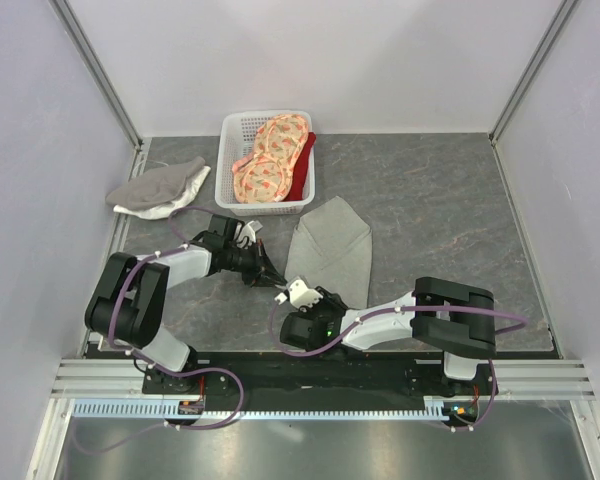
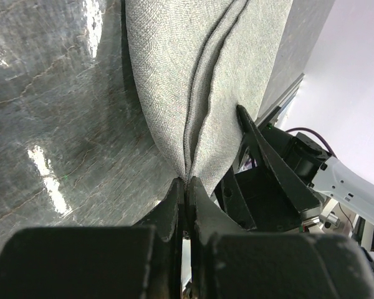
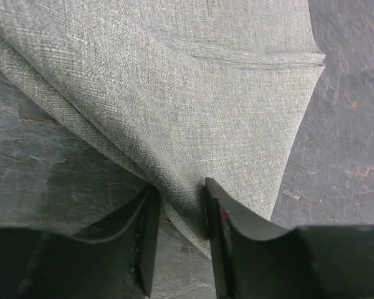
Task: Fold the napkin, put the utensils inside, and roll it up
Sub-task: Roll the napkin with the utensil
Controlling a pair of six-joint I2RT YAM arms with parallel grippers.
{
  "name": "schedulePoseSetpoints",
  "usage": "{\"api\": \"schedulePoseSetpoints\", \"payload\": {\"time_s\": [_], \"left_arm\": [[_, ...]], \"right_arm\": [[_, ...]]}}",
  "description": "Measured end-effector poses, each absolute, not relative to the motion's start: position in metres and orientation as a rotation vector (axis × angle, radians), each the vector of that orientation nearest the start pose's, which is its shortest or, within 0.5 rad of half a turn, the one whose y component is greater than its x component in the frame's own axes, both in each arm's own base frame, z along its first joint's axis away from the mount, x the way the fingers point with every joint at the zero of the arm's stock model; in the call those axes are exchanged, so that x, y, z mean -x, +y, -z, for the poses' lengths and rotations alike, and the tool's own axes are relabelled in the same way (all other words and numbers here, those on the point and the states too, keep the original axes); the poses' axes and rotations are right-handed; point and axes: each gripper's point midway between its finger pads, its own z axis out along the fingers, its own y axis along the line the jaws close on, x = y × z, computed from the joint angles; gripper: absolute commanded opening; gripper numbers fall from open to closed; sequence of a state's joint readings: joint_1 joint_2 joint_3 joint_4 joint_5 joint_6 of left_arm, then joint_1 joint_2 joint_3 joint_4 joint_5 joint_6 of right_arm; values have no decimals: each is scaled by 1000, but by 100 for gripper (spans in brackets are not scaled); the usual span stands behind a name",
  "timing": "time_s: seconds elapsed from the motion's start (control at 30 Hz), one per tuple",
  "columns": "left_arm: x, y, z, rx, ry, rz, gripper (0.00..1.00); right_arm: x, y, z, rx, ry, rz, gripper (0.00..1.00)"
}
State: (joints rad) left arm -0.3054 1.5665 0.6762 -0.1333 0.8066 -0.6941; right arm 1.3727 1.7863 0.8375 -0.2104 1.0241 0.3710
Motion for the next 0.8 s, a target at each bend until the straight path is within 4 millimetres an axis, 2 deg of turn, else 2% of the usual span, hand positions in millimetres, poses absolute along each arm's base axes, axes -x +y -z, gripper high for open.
{"api": "schedulePoseSetpoints", "payload": {"time_s": [0.1,0.17,0.2,0.23,0.3,0.33,0.43,0.53,0.8], "left_arm": [[-227,-224,-56,212,2739,1391,2],[-227,-224,-54,214,2746,1391,7],[-227,-224,-53,213,2748,1390,12],[-228,-224,-52,213,2750,1389,23],[-229,-224,-51,209,2751,1383,34],[-229,-224,-50,208,2751,1376,47],[-232,-221,-46,212,2749,1327,63],[-240,-215,-46,225,2726,1243,68],[-249,-192,-63,205,2591,1026,70]], "right_arm": [[-198,269,-26,801,1947,421,30],[-197,270,-24,818,1953,420,28],[-197,270,-24,827,1952,422,27],[-197,270,-23,836,1952,422,26],[-196,272,-22,859,1956,419,24],[-196,272,-21,872,1959,417,23],[-196,273,-20,909,1971,407,14],[-198,274,-19,947,2013,369,0],[-198,288,-20,1034,2207,165,0]]}}
